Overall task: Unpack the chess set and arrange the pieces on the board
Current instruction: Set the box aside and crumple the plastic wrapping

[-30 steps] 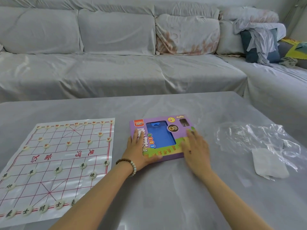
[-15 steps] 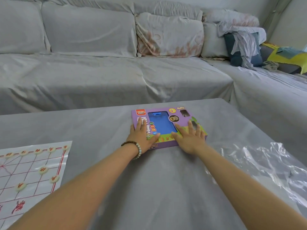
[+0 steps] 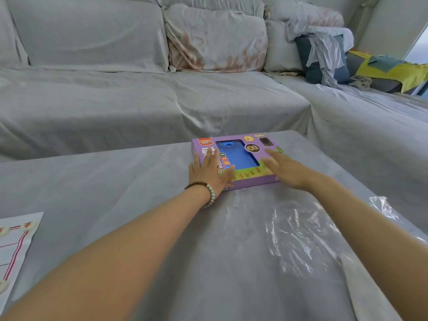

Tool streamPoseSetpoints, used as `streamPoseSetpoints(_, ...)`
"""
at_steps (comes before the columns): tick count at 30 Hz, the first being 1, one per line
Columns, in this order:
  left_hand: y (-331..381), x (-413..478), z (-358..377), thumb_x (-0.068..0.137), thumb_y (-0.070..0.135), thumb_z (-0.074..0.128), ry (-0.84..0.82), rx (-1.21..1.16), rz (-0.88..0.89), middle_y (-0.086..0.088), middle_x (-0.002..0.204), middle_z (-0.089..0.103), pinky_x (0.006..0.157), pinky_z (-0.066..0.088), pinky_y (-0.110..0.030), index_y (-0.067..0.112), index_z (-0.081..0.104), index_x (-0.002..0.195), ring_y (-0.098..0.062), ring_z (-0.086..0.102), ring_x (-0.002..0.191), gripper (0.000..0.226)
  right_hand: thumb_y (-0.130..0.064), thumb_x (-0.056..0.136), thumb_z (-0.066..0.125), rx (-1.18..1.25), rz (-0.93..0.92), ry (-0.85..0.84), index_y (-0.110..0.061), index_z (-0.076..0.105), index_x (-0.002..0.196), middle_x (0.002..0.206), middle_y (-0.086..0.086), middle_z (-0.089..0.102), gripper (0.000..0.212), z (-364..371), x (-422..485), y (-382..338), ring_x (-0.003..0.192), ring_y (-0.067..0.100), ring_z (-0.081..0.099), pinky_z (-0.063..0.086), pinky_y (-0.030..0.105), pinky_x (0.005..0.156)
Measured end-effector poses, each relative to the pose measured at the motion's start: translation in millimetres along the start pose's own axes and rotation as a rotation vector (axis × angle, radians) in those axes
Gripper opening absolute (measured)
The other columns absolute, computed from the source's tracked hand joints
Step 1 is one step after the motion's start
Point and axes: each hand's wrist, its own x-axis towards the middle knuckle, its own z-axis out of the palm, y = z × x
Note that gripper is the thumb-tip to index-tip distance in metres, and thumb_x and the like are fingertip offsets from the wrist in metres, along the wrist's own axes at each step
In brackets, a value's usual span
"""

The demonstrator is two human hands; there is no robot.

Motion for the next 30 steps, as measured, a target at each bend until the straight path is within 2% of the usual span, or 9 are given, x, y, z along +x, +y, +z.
streamPoseSetpoints(5,13.3,-72.7,2.6,0.091,0.051,0.024,0.325,-0.363,0.344,-0.001,0.149,0.032,0.115,0.009,-0.025,0.014,0.034,0.141,-0.013,0.02,0.139,0.063,-0.07,0.087,0.005,-0.186,0.26,0.036,-0.051,0.019,0.142,0.155,0.0,0.023,0.059,-7.7,-89.5,44.4,0.142,0.032,0.017,0.011,0.053,0.111)
streamPoseSetpoints(8,26.8,-122.2,12.9,0.086,0.059,0.017,0.153,-0.51,0.27,0.001,0.141,0.041,0.108,0.015,-0.017,0.017,0.032,0.142,-0.006,0.03,0.13,0.072,-0.081,0.079,0.009,0.055,0.271,-0.081,-0.038,0.018,0.146,0.157,0.003,0.016,0.08,27.0,-115.7,61.5,0.144,0.029,0.011,0.005,0.051,0.116)
streamPoseSetpoints(11,33.5,-153.7,19.4,0.093,0.057,0.02,0.0,-0.545,0.094,-0.003,0.139,0.042,0.101,0.017,-0.016,0.019,0.022,0.146,-0.015,0.034,0.129,0.065,-0.046,0.1,0.011,0.072,0.12,-0.121,-0.04,0.007,0.147,0.158,-0.003,0.002,0.048,64.0,-139.4,23.2,0.145,0.03,0.0,-0.001,0.05,0.116)
streamPoseSetpoints(15,30.3,-188.2,9.4,0.087,0.066,0.017,0.011,-0.77,-0.053,0.003,0.147,0.034,0.107,0.023,-0.025,0.031,0.018,0.146,-0.014,0.034,0.133,0.069,-0.082,0.078,0.018,0.859,0.086,-0.233,-0.045,0.039,0.134,0.145,-0.012,0.038,0.07,82.8,-189.4,-67.5,0.137,0.012,0.03,0.019,0.031,0.115)
streamPoseSetpoints(19,5.9,-227.3,-3.0,0.068,0.086,0.01,0.225,-0.736,-0.12,0.003,0.131,0.049,0.095,0.039,-0.025,0.03,0.032,0.141,-0.019,0.049,0.121,0.094,-0.063,0.092,0.012,1.165,0.063,-0.402,-0.029,0.022,0.147,0.15,0.0,0.034,0.065,95.7,-228.1,-108.6,0.136,0.018,0.036,0.029,0.027,0.104)
streamPoseSetpoints(22,-12.0,-249.0,-16.3,0.066,0.089,0.007,0.319,-0.7,-0.194,-0.001,0.134,0.051,0.099,0.04,-0.03,0.024,0.038,0.14,-0.019,0.05,0.121,0.103,-0.057,0.096,0.013,1.088,0.013,-0.407,-0.024,0.038,0.139,0.139,0.008,0.049,0.059,95.2,-252.5,-117.4,0.121,0.019,0.052,0.039,0.03,0.101)
streamPoseSetpoints(25,-16.4,-270.2,-28.3,0.072,0.078,0.001,0.296,-0.523,-0.18,0.008,0.12,0.062,0.081,0.041,-0.023,0.034,0.049,0.129,-0.015,0.058,0.107,0.086,-0.047,0.098,0.027,0.821,-0.157,0.046,-0.028,0.059,0.114,0.118,-0.01,0.062,0.04,90.5,-271.3,-110.5,0.104,0.006,0.059,0.045,0.031,0.098)
streamPoseSetpoints(27,-19.7,-279.5,-32.9,0.073,0.076,-0.002,0.31,-0.425,-0.145,0.008,0.116,0.063,0.076,0.041,-0.024,0.036,0.049,0.128,-0.015,0.058,0.104,0.085,-0.059,0.094,0.026,0.519,-0.243,0.269,-0.039,0.057,0.116,0.122,-0.023,0.054,0.043,94.6,-281.9,-94.2,0.118,-0.001,0.046,0.033,0.028,0.106)
streamPoseSetpoints(30,-23.4,-284.6,-31.7,0.068,0.083,-0.01,0.292,-0.369,-0.129,-0.002,0.112,0.058,0.089,0.041,-0.031,0.029,0.052,0.127,-0.02,0.048,0.107,0.102,-0.067,0.089,0.008,0.404,-0.123,0.131,-0.053,0.041,0.13,0.151,-0.019,0.023,0.054,117.1,-290.5,-75.9,0.142,0.005,0.01,0.006,0.036,0.118)
